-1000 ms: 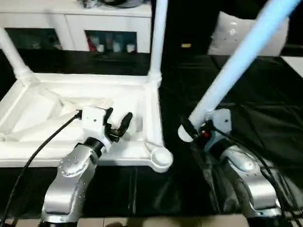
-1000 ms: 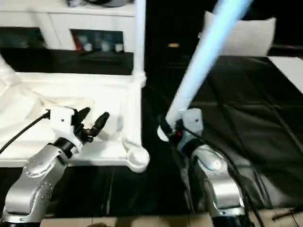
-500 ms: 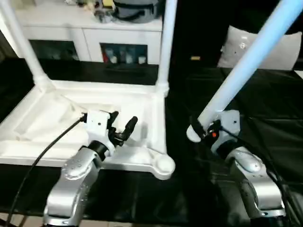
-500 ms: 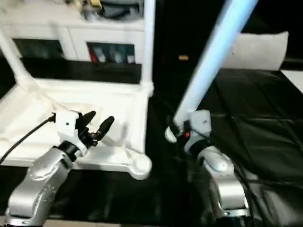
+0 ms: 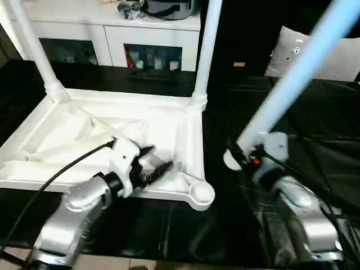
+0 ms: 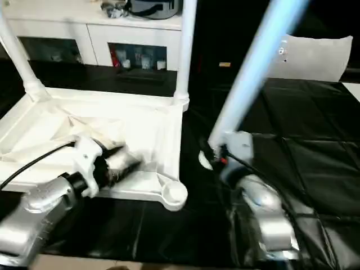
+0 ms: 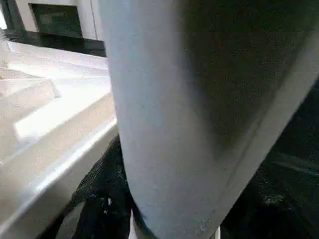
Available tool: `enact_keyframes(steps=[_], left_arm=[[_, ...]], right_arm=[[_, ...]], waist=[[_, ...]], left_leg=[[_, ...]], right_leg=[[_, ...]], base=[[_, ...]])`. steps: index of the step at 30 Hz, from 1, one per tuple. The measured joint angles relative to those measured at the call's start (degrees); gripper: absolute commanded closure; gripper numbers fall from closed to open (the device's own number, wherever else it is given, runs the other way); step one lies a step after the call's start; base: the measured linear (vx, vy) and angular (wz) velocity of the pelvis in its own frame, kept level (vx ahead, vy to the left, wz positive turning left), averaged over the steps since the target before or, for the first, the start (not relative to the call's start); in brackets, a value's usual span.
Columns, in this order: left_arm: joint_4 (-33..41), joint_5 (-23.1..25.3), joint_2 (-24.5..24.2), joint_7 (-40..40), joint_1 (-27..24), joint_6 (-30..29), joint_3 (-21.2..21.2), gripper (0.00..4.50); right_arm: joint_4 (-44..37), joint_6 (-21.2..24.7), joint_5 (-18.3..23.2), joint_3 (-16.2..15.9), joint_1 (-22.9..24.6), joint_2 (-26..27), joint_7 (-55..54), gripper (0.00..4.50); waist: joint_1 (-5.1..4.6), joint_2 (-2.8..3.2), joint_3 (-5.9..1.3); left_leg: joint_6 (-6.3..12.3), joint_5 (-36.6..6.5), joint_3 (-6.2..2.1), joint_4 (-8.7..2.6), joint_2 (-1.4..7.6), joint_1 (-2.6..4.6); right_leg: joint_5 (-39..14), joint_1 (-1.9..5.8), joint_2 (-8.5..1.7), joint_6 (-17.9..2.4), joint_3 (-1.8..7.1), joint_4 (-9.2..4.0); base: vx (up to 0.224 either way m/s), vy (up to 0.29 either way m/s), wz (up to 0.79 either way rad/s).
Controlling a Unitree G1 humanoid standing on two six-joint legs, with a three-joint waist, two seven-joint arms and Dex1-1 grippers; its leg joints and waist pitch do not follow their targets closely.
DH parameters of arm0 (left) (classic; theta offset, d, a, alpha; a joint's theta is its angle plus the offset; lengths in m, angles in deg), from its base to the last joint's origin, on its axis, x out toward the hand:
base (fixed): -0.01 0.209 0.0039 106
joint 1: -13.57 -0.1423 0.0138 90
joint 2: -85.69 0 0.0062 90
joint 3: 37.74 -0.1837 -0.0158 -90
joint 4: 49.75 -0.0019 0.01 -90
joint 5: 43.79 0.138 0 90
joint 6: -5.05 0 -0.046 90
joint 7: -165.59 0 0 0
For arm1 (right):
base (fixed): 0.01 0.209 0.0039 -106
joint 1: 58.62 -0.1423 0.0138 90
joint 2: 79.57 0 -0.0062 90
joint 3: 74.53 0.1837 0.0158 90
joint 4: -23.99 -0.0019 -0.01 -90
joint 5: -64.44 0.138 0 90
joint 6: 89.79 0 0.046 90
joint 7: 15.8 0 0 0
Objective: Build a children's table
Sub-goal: Move to table, then rotate table base
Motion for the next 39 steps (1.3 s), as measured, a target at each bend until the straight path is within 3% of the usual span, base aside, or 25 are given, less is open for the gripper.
enact_keyframes(steps=[5,10,16,19,21,24,39], left_arm=[[-5.2,1.7,-2.3,-7.7,4.0,4.7,-3.8,1.69],[-11.1,1.8,-6.5,-18.7,8.6,6.2,-7.4,1.90],[-16.9,4.3,-9.2,-26.3,11.1,10.4,-10.7,2.52],[-19.5,6.0,-9.4,-27.4,12.4,12.6,-11.9,2.64],[-21.3,7.3,-9.6,-27.5,12.9,14.6,-12.3,3.05],[-24.7,8.8,-9.2,-27.1,14.4,16.7,-12.6,3.15],[-30.3,9.9,-7.9,-28.3,16.2,22.2,-12.6,4.31]], right_arm=[[-2.0,-0.1,1.4,0.7,0.0,-0.5,1.4,2.63],[-2.1,0.1,2.0,0.7,0.3,-1.7,3.5,2.63],[-3.9,0.1,2.1,0.7,2.1,-2.6,4.7,2.63],[-4.0,0.0,2.1,0.7,2.1,-2.7,4.9,2.63],[-4.0,0.0,2.1,0.7,2.3,-2.7,5.1,2.63],[-4.0,0.0,2.0,0.5,2.3,-2.7,5.1,2.63],[-4.1,-0.1,1.9,-1.3,2.7,-1.7,5.1,2.63]], waist=[[-0.20,0.39,-0.18],[-0.38,0.81,-0.19],[-0.74,1.36,0.02],[-0.72,1.38,0.04],[-0.74,1.44,0.03],[-0.72,1.44,0.03],[-0.97,1.51,0.06]], left_leg=[[-0.43,1.2,0.58,-1.10,0.51,-0.04],[-0.49,1.3,0.69,-1.14,0.68,-0.20],[-0.44,1.3,0.83,-1.14,0.67,-0.23],[-0.45,1.3,0.83,-1.13,0.69,-0.22],[-0.46,1.3,0.84,-1.14,0.70,-0.22],[-0.46,1.3,0.85,-1.14,0.70,-0.20],[-0.47,1.3,0.93,-1.14,0.72,-0.20]], right_leg=[[0.3,-0.50,0.20,-0.1,-0.13,0.03],[0.3,-0.74,0.37,-0.2,-0.12,0.02],[0.3,-0.81,0.31,-0.2,-0.07,-0.08],[0.3,-0.80,0.32,-0.2,-0.09,-0.04],[0.3,-0.79,0.31,-0.2,-0.07,-0.04],[0.3,-0.80,0.31,-0.3,-0.07,-0.04],[0.4,-0.82,0.30,-0.4,0.00,-0.05]], base=[[-0.009,-0.020,0.02],[0.000,0.000,0.00],[0.000,0.000,0.00],[0.000,0.000,0.00],[0.000,0.000,0.00],[0.000,0.000,0.00],[0.000,0.000,0.00]])
